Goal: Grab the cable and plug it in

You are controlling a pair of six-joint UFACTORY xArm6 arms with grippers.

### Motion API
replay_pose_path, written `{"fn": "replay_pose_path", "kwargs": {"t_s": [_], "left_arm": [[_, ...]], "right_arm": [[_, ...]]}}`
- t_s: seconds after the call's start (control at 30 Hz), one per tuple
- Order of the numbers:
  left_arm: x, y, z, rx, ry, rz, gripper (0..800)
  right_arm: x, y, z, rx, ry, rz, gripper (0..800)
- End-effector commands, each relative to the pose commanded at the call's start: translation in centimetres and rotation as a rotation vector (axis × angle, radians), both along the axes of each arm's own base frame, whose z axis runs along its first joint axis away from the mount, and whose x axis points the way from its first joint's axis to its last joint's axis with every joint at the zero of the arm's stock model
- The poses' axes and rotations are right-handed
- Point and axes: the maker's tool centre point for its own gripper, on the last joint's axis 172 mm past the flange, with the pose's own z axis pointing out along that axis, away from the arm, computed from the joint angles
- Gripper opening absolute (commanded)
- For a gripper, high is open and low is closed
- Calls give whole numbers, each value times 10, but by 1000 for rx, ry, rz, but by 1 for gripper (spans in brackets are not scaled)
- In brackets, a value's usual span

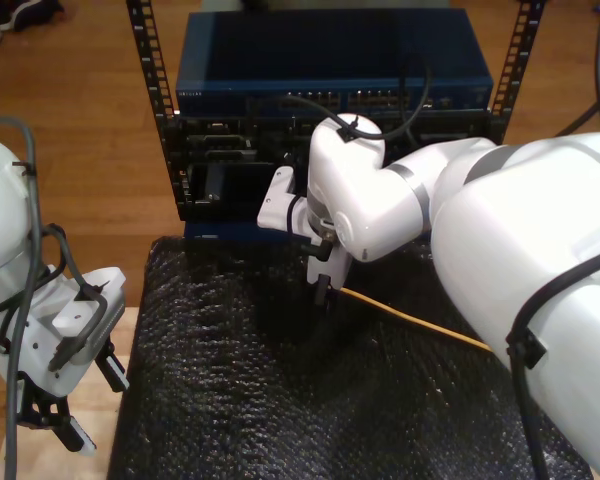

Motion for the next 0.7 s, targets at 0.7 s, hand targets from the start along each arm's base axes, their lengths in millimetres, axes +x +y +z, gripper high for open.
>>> {"fn": "replay_pose_path", "kwargs": {"t_s": [0.7], "left_arm": [[-1, 0, 0, 0, 1, 0, 800]], "right_arm": [[7, -13, -6, -71, -39, -27, 382]]}}
